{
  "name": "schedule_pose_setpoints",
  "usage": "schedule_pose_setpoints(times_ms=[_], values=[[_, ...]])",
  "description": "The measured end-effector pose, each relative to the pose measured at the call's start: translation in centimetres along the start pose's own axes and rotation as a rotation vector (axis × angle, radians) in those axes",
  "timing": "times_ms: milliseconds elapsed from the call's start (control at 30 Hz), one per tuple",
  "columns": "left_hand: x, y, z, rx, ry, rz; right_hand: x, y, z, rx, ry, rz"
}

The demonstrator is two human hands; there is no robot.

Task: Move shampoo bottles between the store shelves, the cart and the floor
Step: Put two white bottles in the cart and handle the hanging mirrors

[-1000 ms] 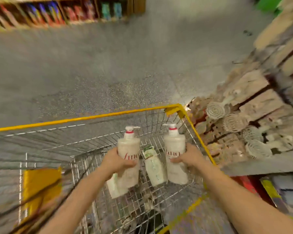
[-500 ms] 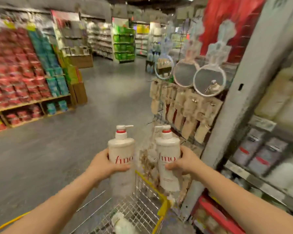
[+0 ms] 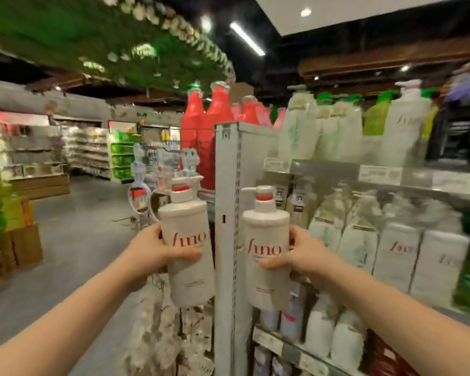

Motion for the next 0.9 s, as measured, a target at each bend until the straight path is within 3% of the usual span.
schedule_pose_setpoints(times_ms=[300,567,733,900], values=[[-10.3,4.6,-14.3,-0.255,0.01,0.154,15.4,-4.5,5.3,0.148,0.009,-0.236],[-15.1,10.2,-25.7,-0.502,-0.022,0.243,26.5,-6.8,11.6,0.352,0.007,-0.497],[-17.3,14.7,-30.4,-0.589,-0.122,0.247,30.8,-5.8,14.4,0.443,-0.047,-0.613],[-20.4,19.4,-32.0,-0.626,-0.172,0.314,33.6,-3.2,14.2,0.415,-0.128,-0.703]])
Point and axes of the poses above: each hand's wrist, its own y-axis towards the middle knuckle, its own x-axis out of the back of the hand, z = x × y, the point moved 9 cm from there along y, towards the middle knuckle, and after that the axes turned 7 degrees about z, right-handed, at the moved point
